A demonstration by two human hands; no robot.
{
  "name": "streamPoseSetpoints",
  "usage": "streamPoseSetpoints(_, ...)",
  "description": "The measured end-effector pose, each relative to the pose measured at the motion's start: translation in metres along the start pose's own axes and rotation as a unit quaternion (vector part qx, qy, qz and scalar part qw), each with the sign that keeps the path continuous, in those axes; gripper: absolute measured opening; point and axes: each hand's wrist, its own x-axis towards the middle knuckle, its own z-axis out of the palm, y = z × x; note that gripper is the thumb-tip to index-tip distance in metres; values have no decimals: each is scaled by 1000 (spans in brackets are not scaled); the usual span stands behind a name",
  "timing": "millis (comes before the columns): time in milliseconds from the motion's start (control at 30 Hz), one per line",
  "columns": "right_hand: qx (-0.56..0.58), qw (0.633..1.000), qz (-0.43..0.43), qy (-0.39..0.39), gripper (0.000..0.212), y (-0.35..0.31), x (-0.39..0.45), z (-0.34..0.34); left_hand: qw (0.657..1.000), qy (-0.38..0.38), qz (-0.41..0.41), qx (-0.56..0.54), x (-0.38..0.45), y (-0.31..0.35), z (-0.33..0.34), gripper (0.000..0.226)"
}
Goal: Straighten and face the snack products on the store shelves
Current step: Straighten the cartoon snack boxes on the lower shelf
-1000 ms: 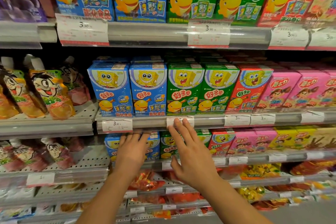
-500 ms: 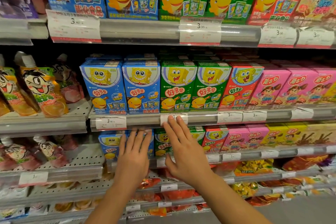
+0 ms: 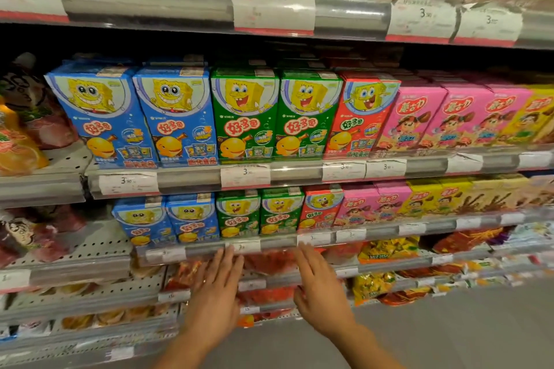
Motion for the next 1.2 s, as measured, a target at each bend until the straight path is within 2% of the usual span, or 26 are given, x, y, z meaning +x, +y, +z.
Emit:
streamPoseSetpoints(167,-21,996,72,-43,85,52,4,11,999,-12,-25,25,15,7,9,107)
streamPoseSetpoints(500,-58,995,26,-73,78,96,-2,17,991,-71,-109,-15,22,32,26,101)
streamPoseSetpoints(667,-75,991,37,-103,94,107,-1,20,991,-42,-120,-44,22,39,26,98)
streamPoseSetpoints(833,-18,992,43,-117,98,101,-2,16,989,-11,-138,-59,22,41,31,103)
streamPoseSetpoints(1033,-43,988,70,-133,99,90,0,13,987,36,-151,-51,24,42,46,104)
streamPoseSetpoints(1200,-36,997,36,-66,89,108,-7,17,984,102,-142,-42,32,40,72,99)
